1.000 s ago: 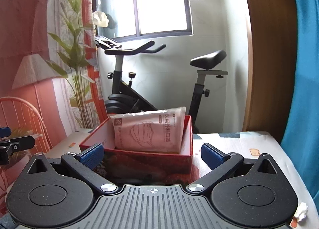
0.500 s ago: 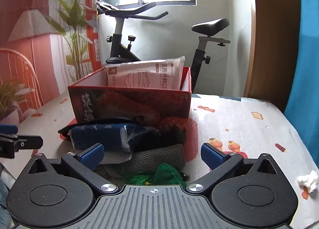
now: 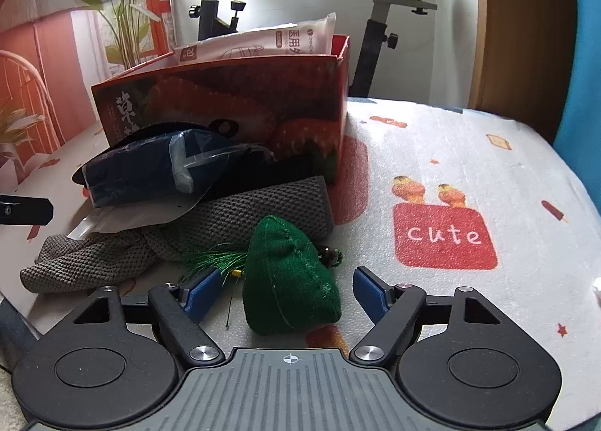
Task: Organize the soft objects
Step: 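Lower the right gripper to the green felt ornament and close on it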
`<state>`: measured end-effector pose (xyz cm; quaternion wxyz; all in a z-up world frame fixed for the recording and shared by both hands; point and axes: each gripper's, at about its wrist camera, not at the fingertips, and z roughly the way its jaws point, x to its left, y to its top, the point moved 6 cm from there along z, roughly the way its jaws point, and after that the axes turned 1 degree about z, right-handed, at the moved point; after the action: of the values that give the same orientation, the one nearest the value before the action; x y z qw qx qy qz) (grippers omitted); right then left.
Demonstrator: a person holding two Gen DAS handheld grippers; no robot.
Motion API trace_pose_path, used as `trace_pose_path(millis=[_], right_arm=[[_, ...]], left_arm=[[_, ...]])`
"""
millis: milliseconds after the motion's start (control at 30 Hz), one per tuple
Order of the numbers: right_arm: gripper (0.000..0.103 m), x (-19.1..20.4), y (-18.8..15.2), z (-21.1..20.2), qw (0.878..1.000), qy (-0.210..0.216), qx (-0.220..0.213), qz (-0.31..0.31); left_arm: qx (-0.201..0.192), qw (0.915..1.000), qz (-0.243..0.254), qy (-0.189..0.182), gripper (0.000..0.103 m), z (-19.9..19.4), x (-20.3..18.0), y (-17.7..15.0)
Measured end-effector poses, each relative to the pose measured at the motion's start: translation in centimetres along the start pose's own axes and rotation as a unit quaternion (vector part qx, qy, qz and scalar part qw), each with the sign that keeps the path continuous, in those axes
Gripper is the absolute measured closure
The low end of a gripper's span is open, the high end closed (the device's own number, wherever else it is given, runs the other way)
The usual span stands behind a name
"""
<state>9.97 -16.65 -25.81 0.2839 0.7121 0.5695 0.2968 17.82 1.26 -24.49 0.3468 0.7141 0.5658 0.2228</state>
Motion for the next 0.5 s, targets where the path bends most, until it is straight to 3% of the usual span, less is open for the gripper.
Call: trace_pose_path(millis=[100,167,333,400,500], right_arm=[[0.039,-0.2,-0.2,0.4,1.000,0.010,0.008,0.005],[0.052,-0.1,-0.3,0.6,1.000,0.018,0.016,0.005],[0.055,1.6,-0.6,0.7,0.998,0.044,0.023,-0.025],[0.055,2.5,-0.7,0.7,0.997,0.058,0.025,-0.039],[0.055,3.4,-0.8,0.6,0.995,0.077,0.027,-0.052]], left_arm=[[0.007,0.9999,0.004,-0.007,0.006,0.5,-0.7,0.0],[0.012,0.9998,0.003,-0.012,0.009,0.9,-0.9,0.1],[0.022,0.9988,0.002,-0.044,0.026,1.5,-2.1,0.5],[0.029,0.9973,0.002,-0.067,0.039,1.9,-3.0,0.5],[0.047,0.9935,-0.001,-0.103,0.043,2.4,-4.3,0.3]])
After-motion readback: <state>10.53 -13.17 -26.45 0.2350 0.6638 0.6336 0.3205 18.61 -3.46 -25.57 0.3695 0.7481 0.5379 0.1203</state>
